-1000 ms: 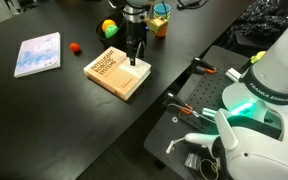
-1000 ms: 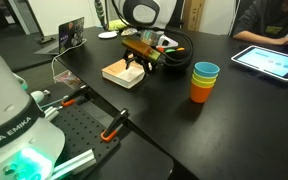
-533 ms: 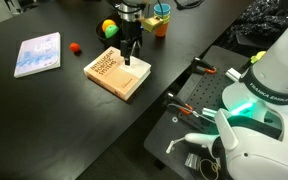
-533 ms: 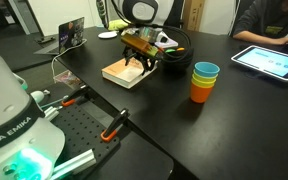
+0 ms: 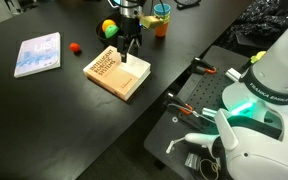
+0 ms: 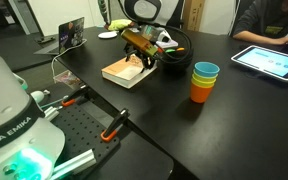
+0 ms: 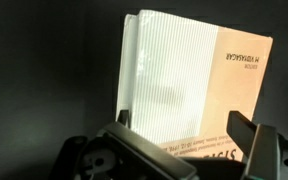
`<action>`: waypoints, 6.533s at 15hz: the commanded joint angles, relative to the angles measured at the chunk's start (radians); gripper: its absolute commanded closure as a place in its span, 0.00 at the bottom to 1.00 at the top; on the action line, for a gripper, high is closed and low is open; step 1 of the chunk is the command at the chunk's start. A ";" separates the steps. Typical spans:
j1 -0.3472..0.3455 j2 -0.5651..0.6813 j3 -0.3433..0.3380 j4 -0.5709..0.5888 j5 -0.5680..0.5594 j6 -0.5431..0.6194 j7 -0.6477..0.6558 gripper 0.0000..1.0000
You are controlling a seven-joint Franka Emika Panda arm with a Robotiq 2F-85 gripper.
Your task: Open the orange book then flip the pages once.
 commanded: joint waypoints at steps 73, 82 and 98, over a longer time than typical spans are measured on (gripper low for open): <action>0.114 -0.078 -0.150 -0.151 0.009 -0.145 -0.101 0.00; 0.103 -0.043 -0.121 -0.144 -0.063 -0.028 -0.095 0.00; 0.021 -0.041 -0.045 -0.122 0.264 -0.080 -0.241 0.00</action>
